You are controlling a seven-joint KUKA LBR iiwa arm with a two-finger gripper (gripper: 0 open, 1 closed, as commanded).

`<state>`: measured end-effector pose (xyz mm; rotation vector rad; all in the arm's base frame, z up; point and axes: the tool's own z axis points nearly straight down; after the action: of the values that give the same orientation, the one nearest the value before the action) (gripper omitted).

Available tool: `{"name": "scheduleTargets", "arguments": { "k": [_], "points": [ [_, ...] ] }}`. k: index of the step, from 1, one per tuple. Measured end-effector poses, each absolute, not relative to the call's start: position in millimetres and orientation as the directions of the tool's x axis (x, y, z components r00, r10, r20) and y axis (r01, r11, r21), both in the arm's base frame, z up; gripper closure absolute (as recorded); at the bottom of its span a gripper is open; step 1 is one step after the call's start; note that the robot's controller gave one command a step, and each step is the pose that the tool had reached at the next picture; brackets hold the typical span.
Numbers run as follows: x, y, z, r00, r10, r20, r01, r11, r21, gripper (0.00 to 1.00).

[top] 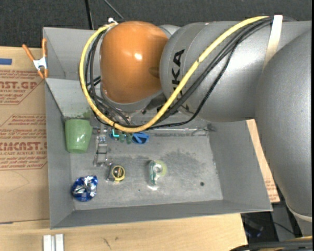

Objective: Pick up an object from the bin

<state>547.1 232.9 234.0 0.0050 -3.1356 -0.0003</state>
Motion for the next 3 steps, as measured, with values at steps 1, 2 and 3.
{"name": "scheduleTargets", "arguments": {
  "k": [1,2,3],
  "points": [
    [503.0,192.4,103.1,-0.993,-0.118,0.009,-0.118,0.993,-0.002,0.00],
    [484.6,250.2,68.8,-0.999,-0.049,-0.003,-0.049,0.999,0.004,0.00],
    [485.0,247.1,69.4,-0.999,-0.045,0.000,-0.045,0.999,0.001,1.00]
  ]
}}
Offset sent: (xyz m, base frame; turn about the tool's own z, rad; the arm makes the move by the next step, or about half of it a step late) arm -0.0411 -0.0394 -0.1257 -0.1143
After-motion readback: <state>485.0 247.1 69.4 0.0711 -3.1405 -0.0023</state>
